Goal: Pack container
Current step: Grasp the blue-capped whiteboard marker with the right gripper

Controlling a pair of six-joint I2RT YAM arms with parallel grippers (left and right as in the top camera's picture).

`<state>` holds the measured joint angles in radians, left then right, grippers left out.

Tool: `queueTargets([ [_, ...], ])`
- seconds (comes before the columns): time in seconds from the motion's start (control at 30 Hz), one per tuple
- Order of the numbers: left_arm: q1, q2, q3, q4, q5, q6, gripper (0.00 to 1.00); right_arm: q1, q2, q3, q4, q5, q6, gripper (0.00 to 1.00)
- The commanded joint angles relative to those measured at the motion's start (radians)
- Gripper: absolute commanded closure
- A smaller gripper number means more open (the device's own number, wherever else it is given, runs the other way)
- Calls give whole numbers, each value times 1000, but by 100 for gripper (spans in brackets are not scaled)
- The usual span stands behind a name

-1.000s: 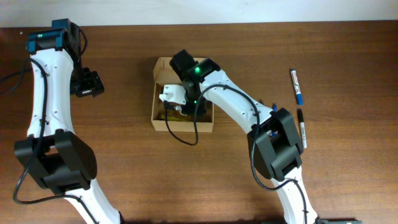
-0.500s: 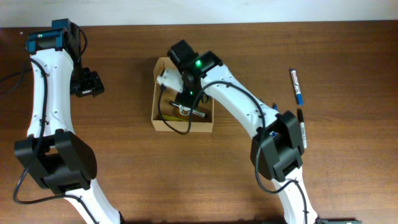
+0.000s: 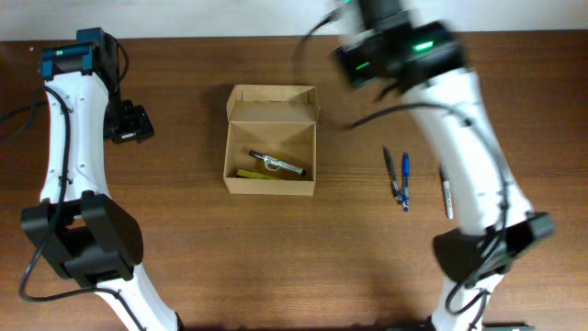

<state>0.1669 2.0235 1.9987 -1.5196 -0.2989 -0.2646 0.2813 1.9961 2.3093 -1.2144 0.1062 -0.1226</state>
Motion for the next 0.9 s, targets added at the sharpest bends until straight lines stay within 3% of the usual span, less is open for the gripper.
queueTargets([
  [0.0,6,8,-3,2,0,8,0,-161,35,-36,13,-51,72,49],
  [0.23,6,8,-3,2,0,8,0,-359,173,-96,30,-118,72,49],
  [0.6,6,8,-3,2,0,8,0,-410,388,-100,37,-95,-8,50],
  [0.87,6,8,-3,2,0,8,0,-447,451,-148,74,-95,-73,58],
])
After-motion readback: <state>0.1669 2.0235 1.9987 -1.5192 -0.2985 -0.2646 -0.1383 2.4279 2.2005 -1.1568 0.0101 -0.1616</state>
